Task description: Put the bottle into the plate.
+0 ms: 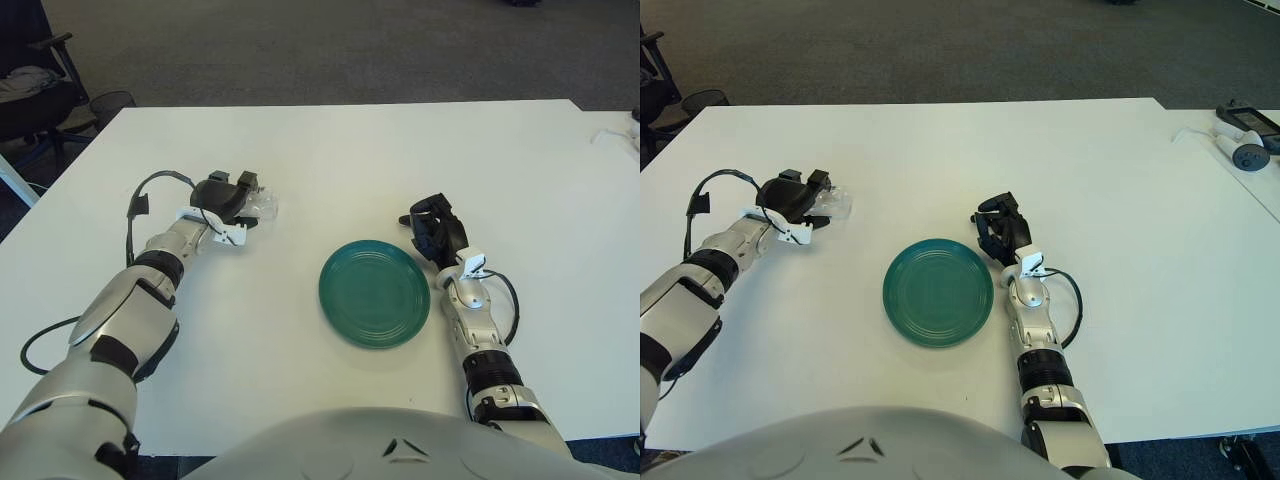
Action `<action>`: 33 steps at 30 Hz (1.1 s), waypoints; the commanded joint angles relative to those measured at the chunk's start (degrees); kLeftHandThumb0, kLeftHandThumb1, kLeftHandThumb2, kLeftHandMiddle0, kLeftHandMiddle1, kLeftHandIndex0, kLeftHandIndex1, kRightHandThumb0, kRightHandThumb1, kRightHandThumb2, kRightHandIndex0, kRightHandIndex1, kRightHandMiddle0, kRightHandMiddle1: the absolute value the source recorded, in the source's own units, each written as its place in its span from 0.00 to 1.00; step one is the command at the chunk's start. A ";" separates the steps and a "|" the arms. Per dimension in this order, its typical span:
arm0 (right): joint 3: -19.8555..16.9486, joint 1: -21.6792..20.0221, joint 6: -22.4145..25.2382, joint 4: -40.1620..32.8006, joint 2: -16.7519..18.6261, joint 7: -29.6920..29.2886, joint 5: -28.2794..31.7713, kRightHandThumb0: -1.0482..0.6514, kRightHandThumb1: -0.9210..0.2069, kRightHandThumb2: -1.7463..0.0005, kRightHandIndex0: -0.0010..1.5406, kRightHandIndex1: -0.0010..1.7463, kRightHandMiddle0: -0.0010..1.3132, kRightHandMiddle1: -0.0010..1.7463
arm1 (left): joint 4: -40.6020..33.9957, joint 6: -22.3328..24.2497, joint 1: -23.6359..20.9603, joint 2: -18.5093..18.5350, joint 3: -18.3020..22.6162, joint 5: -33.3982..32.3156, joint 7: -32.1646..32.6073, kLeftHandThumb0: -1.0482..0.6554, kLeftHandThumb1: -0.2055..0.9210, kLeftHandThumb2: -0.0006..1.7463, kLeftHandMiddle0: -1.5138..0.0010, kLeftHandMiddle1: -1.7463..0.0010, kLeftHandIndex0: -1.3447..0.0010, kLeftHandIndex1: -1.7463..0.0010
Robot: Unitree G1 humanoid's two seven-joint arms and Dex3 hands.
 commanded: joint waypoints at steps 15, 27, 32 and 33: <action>-0.07 3.07 3.40 3.23 -0.24 -0.10 0.13 0.41 0.00 0.74 0.25 0.64 0.19 0.97 | 2.95 3.41 3.28 -0.72 -6.14 2.97 -3.66 0.23 0.92 0.29 0.69 0.08 0.88 0.04; -0.39 2.75 3.13 3.97 -0.26 -0.57 0.32 0.41 0.00 0.73 0.26 0.64 0.19 0.97 | 0.74 4.91 2.41 -3.06 -6.58 2.38 -0.94 0.35 0.74 0.51 0.60 0.00 0.73 0.00; -0.59 2.72 1.90 4.74 -0.11 -0.86 0.34 0.41 0.00 0.73 0.26 0.63 0.19 0.97 | 3.25 0.37 5.16 -2.41 -2.33 -1.01 16.28 0.36 0.59 0.65 0.43 0.00 0.63 0.00; -0.61 2.68 1.60 4.96 -0.11 -0.82 0.38 0.41 0.00 0.73 0.26 0.63 0.19 0.97 | 3.94 -0.71 5.43 -2.43 -1.84 -1.34 18.65 0.36 0.56 0.67 0.39 0.00 0.61 0.00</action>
